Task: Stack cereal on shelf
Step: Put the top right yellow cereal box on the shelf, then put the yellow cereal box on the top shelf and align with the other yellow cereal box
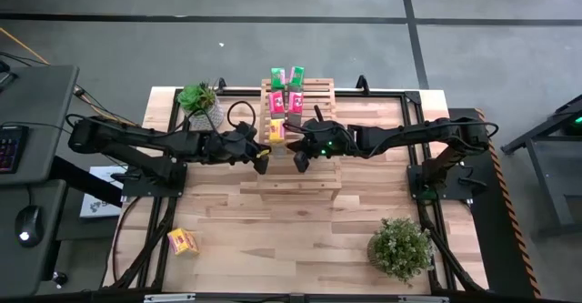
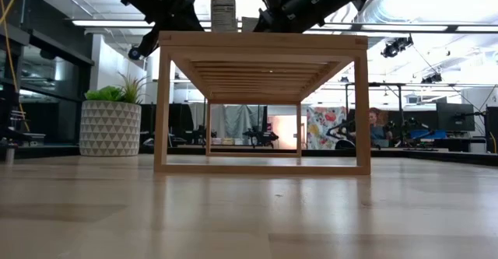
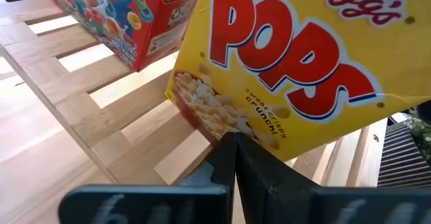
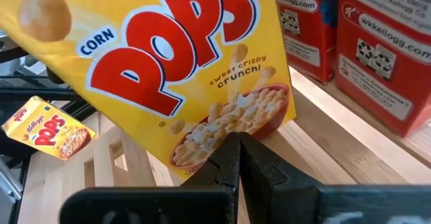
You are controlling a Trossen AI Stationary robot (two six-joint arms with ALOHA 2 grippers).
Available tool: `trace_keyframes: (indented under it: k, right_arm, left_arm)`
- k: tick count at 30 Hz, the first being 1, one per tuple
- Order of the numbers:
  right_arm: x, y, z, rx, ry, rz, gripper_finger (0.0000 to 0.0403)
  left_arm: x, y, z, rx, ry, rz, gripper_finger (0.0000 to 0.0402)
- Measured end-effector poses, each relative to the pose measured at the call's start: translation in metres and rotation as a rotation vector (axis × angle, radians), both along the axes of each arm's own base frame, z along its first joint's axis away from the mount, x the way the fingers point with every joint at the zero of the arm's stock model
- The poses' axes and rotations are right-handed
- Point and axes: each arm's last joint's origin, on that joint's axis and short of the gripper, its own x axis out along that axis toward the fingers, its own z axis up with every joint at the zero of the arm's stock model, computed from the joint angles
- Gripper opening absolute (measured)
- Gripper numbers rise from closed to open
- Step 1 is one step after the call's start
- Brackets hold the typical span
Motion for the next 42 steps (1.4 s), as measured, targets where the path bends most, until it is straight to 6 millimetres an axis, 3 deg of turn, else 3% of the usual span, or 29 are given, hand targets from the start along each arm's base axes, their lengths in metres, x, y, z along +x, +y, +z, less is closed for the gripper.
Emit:
trace_keyframes:
  k: [15,30,35,42]
  right_arm:
    - [-0.001,-0.001,-0.001,0.002,0.013,0.003,0.0000]
    - [-0.006,-0.001,0.001,-0.026,0.047,0.019,0.0000]
    - [-0.018,-0.002,0.010,-0.062,0.095,0.038,0.0000]
    - [-0.056,0.000,0.038,-0.111,0.168,0.064,0.0000]
  left_arm:
    - [-0.002,0.000,0.002,0.015,0.002,-0.008,0.0000]
    - [-0.027,0.003,0.021,0.056,-0.020,0.014,0.0000]
    - [-0.037,0.003,0.030,0.089,-0.038,-0.005,0.0000]
    - [-0.064,0.004,0.058,0.238,-0.135,-0.076,0.0003]
